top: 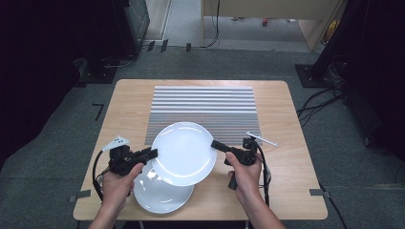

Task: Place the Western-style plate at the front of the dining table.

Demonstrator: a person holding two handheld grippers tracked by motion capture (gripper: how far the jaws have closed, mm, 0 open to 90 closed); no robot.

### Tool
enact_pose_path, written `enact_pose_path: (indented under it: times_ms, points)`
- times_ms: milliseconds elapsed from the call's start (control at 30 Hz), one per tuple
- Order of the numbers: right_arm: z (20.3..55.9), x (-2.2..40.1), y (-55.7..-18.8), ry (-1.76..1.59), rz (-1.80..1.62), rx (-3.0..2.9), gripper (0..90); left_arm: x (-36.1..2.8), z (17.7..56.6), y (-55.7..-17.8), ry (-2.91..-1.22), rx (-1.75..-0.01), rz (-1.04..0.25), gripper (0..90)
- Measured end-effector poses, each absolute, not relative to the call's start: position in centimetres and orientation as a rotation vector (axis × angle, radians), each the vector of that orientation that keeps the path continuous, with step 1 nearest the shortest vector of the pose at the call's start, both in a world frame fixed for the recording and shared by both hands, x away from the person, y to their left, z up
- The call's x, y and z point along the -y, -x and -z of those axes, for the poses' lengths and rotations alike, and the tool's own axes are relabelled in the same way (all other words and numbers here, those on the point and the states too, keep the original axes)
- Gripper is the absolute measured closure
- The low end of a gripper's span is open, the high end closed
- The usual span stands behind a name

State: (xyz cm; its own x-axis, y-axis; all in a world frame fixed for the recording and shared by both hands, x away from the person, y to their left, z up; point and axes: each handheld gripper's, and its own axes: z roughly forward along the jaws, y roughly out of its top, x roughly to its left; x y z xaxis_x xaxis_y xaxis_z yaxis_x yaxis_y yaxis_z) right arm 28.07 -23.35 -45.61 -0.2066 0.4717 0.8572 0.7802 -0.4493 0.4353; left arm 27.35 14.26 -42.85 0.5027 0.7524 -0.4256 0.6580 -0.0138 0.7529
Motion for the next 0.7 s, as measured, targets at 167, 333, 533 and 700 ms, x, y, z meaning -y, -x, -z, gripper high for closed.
enact_pose_path:
  times_ms: [167,333,533,700]
  points:
    - [44.6,23.4,-29.1,1.796,1.724,1.47,87.9,-14.0,41.8,-28.8,-1.725,-1.205,-0.12,71.7]
    - [43.9,23.7,-30.4,1.821,1.734,1.445,87.9,-13.6,41.1,-30.5,-1.727,-1.206,-0.112,71.6]
    - [43.8,24.1,-32.2,1.854,1.739,1.39,87.8,-12.9,40.7,-33.0,-1.736,-1.214,-0.099,71.7]
    - [43.7,24.6,-34.0,1.893,1.751,1.381,87.8,-12.2,40.7,-35.2,-1.746,-1.232,-0.063,71.8]
